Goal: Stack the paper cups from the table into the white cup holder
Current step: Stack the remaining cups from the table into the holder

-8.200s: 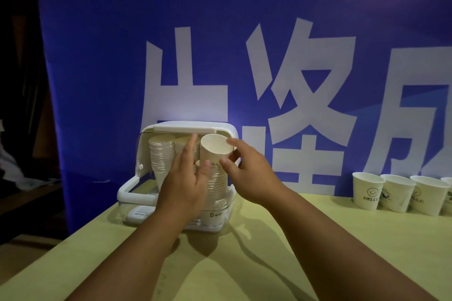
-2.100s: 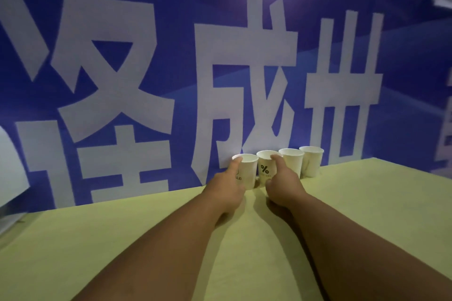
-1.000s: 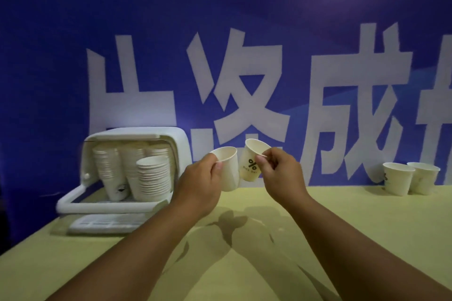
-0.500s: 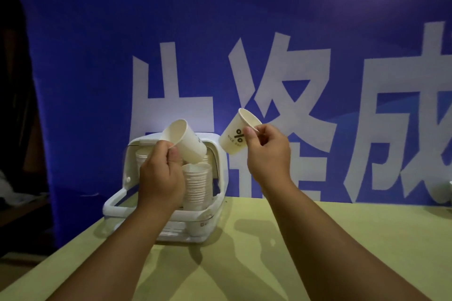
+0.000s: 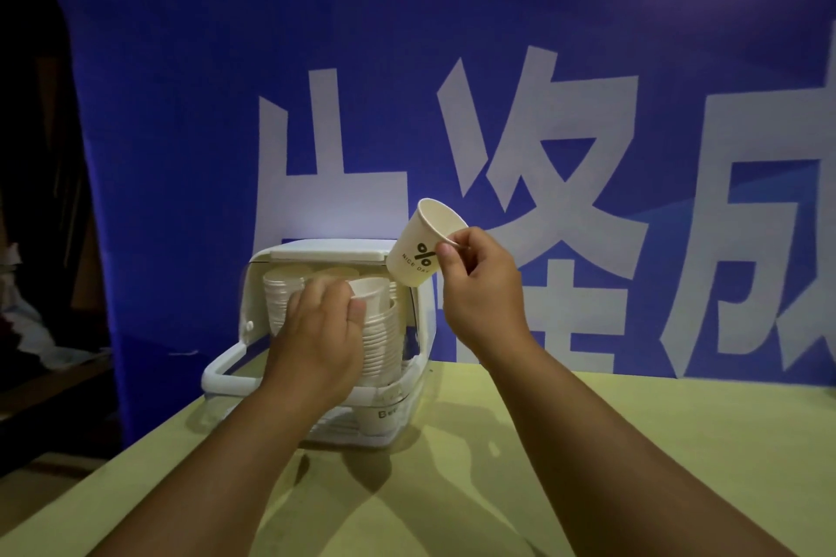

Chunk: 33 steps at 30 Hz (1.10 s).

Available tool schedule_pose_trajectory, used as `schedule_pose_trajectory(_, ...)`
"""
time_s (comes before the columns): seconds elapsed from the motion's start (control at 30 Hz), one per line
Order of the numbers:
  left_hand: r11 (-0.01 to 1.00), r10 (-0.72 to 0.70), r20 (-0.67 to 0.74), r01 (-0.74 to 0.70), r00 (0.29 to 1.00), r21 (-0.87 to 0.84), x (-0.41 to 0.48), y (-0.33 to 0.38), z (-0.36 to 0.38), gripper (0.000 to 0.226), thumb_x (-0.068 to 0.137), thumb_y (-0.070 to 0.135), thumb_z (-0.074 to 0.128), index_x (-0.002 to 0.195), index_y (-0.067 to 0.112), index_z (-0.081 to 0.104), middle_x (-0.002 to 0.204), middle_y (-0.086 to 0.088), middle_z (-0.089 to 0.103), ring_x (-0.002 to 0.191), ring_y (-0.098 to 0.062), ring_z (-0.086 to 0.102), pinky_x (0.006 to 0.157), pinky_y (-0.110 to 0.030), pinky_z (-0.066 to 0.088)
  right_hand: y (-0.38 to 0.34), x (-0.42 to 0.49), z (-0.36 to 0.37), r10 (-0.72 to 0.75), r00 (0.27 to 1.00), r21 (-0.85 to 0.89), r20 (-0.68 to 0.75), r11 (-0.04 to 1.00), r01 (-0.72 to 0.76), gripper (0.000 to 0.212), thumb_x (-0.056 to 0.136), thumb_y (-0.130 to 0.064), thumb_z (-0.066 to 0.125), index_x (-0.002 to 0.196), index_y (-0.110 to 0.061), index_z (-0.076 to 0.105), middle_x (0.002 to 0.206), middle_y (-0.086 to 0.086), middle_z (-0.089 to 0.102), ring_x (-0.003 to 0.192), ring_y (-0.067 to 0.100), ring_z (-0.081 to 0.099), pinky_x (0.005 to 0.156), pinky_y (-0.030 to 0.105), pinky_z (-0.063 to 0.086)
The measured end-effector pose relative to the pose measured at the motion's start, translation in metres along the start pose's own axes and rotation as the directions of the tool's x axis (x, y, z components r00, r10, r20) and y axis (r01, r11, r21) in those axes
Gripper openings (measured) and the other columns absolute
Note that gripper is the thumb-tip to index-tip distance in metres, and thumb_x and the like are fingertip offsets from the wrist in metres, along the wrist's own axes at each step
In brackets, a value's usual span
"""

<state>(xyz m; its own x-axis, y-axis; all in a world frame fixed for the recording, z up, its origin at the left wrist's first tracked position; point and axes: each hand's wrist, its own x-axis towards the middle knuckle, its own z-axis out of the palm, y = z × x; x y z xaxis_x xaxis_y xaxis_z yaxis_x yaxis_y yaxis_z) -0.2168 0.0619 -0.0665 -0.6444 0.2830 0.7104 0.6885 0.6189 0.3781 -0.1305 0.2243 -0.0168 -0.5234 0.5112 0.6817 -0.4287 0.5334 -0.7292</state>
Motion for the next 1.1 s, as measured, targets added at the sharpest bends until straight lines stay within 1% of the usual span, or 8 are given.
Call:
schedule_pose_trajectory(0.17, 0.997, -0.01, 0.068, 0.015, 0.998, -0.078, -0.008, 0.001, 0.001, 0.035, 0.091, 0.071, 0.046, 0.108, 0.04, 0.046, 0.109, 0.019, 0.054, 0.1, -0.008, 0.057, 0.08, -0.036, 0.058, -0.003, -0.004, 0.002, -0.049, 0.997, -0.016, 0.063, 0.999, 0.05, 0.004, 0.101, -0.026, 0.057, 0.102, -0.028, 0.059, 0.103, -0.012, 0.061, 0.097, 0.01, 0.059, 0.073, 0.017, 0.053)
schedule_pose_trajectory(0.27, 0.975, -0.068, 0.048, 0.077, 0.996, -0.208, -0.013, 0.005, 0.003, 0.046, 0.086, 0.058, 0.069, 0.12, 0.042, 0.043, 0.118, 0.018, 0.057, 0.105, -0.01, 0.062, 0.082, -0.037, 0.062, -0.003, -0.007, 0.006, -0.059, 0.989, -0.03, 0.137, 0.998, 0.064, 0.005, 0.101, -0.025, 0.056, 0.097, -0.028, 0.058, 0.098, -0.014, 0.059, 0.091, 0.006, 0.058, 0.075, 0.021, 0.055)
schedule_pose_trajectory(0.37, 0.939, -0.111, -0.016, 0.099, 0.994, -0.329, -0.017, 0.008, 0.005, 0.078, 0.08, 0.042, 0.084, 0.136, 0.043, 0.028, 0.13, 0.019, 0.051, 0.113, -0.014, 0.06, 0.09, -0.044, 0.059, -0.003, -0.01, 0.013, -0.071, 0.976, -0.111, 0.204, 0.989, 0.095, 0.008, 0.102, -0.027, 0.055, 0.094, -0.026, 0.058, 0.104, -0.007, 0.065, 0.097, 0.012, 0.062, 0.078, 0.031, 0.061)
schedule_pose_trajectory(0.5, 0.929, -0.122, -0.068, 0.09, 0.99, -0.36, -0.017, 0.008, 0.007, 0.104, 0.077, 0.041, 0.087, 0.147, 0.046, 0.011, 0.139, 0.009, 0.054, 0.113, -0.016, 0.063, 0.09, -0.04, 0.058, -0.003, -0.012, 0.021, -0.061, 0.952, -0.248, 0.3, 0.959, 0.14, 0.006, 0.102, -0.03, 0.054, 0.098, -0.025, 0.057, 0.107, -0.004, 0.066, 0.1, 0.016, 0.063, 0.073, 0.026, 0.059)
schedule_pose_trajectory(0.63, 0.936, -0.106, -0.071, 0.075, 0.992, -0.344, -0.017, 0.006, 0.007, 0.112, 0.079, 0.041, 0.085, 0.15, 0.056, 0.0, 0.15, 0.002, 0.05, 0.122, -0.02, 0.061, 0.095, -0.045, 0.058, -0.002, -0.012, 0.026, -0.048, 0.929, -0.371, 0.366, 0.908, 0.193, 0.013, 0.1, -0.036, 0.054, 0.107, -0.026, 0.059, 0.101, -0.005, 0.065, 0.09, 0.013, 0.062, 0.078, 0.036, 0.059)
schedule_pose_trajectory(0.8, 0.963, -0.056, -0.052, 0.04, 0.997, -0.268, -0.016, 0.009, 0.008, 0.109, 0.083, 0.046, 0.079, 0.152, 0.06, -0.004, 0.162, 0.007, 0.036, 0.144, -0.021, 0.042, 0.109, -0.048, 0.049, -0.001, -0.014, 0.028, 0.009, 0.937, -0.251, 0.35, 0.964, 0.085, 0.045, 0.099, -0.048, 0.051, 0.14, -0.029, 0.05, 0.123, -0.008, 0.061, 0.107, 0.014, 0.061, 0.092, 0.038, 0.056)
schedule_pose_trajectory(0.87, 0.963, -0.057, -0.051, 0.042, 0.997, -0.265, -0.016, 0.008, 0.009, 0.106, 0.082, 0.05, 0.078, 0.154, 0.057, 0.001, 0.161, 0.009, 0.037, 0.144, -0.019, 0.042, 0.108, -0.051, 0.05, 0.002, -0.015, 0.032, 0.047, 0.95, -0.18, 0.309, 0.984, 0.01, 0.046, 0.101, -0.048, 0.046, 0.143, -0.03, 0.047, 0.131, -0.006, 0.061, 0.111, 0.015, 0.062, 0.094, 0.04, 0.056)
schedule_pose_trajectory(1.1, 0.937, -0.119, -0.055, 0.093, 0.991, -0.337, -0.016, -0.003, 0.01, 0.062, 0.076, 0.045, 0.086, 0.123, 0.043, 0.046, 0.115, 0.017, 0.063, 0.102, -0.006, 0.063, 0.083, -0.044, 0.062, 0.024, -0.023, 0.04, 0.214, 0.937, -0.228, 0.277, 0.962, -0.152, 0.05, 0.101, -0.05, 0.046, 0.146, -0.03, 0.048, 0.141, 0.0, 0.057, 0.125, 0.021, 0.055, 0.098, 0.037, 0.05)
